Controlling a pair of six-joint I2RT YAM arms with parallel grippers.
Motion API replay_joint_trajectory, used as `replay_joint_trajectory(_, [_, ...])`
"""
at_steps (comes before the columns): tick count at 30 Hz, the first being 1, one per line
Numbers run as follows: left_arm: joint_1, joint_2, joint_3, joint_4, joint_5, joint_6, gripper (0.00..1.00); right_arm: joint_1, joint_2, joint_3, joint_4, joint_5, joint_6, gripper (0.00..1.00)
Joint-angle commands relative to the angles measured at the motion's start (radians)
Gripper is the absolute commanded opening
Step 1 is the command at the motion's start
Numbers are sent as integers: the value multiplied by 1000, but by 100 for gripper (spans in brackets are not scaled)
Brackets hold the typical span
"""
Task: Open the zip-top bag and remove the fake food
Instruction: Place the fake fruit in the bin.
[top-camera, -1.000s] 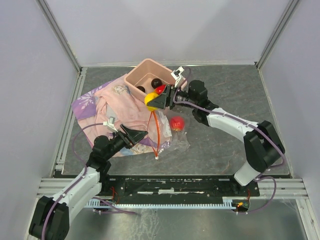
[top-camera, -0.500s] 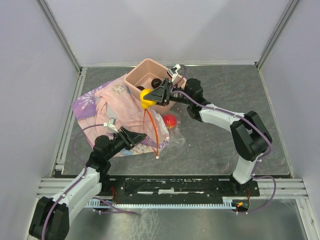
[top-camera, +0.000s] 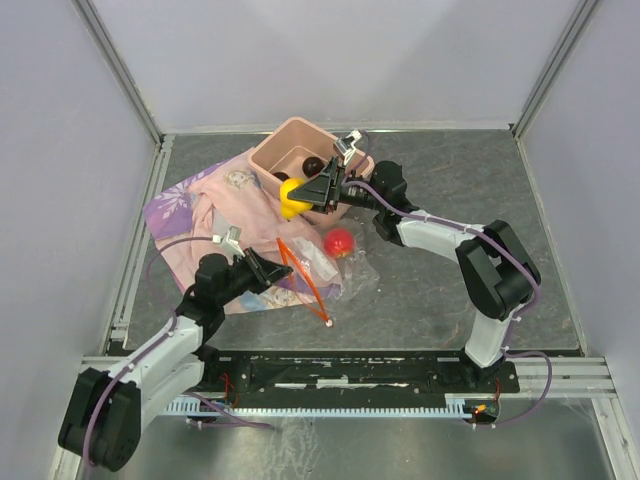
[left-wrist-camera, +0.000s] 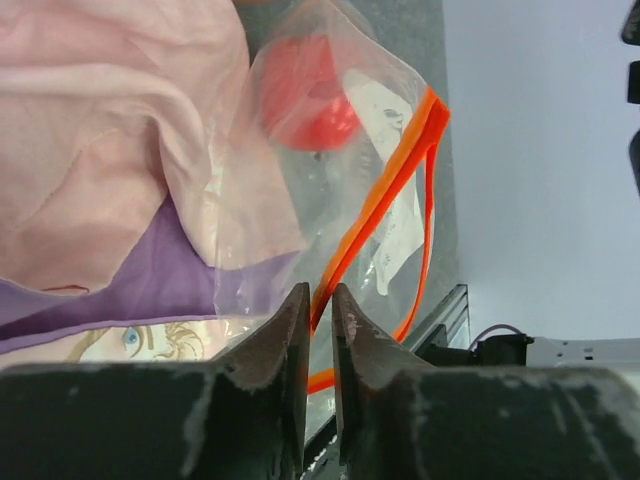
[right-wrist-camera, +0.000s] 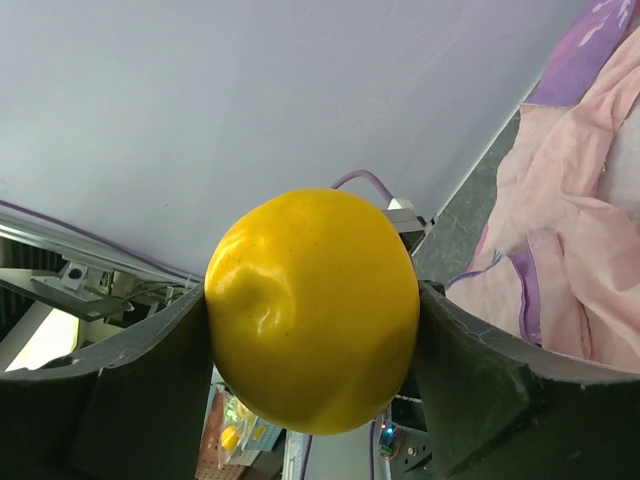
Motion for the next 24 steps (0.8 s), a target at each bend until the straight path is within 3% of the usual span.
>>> replay_joint_trajectory(1, [3, 76, 61, 62, 24, 71, 18, -3, -53, -9, 128, -20, 8, 31])
replay_joint_trajectory(4, [3, 108, 59, 73, 30, 73, 17, -8, -68, 6, 86, 12, -41, 31])
replay_joint_trajectory(11, [4, 97, 53, 26, 0, 103, 21, -38, -136, 72, -327, 231, -379, 32])
replay_joint_trajectory(14, [3, 80, 51, -22, -33, 119, 28, -45, -158, 96, -456, 374, -487, 32])
replay_joint_trajectory(17, [3, 50, 50, -75, -70, 129, 46, -45, -153, 157, -605, 516, -587, 32])
replay_joint_trajectory(19, [5, 20, 50, -113, -92, 135, 52, -45, -131, 205, -667, 575, -631, 32])
replay_joint_trajectory(22, [3, -30, 49, -160, -118, 141, 56, -45, -76, 289, -742, 612, -673, 33])
replay_joint_trajectory(24, [4, -67, 47, -193, -133, 143, 56, -46, -32, 373, -807, 633, -708, 39])
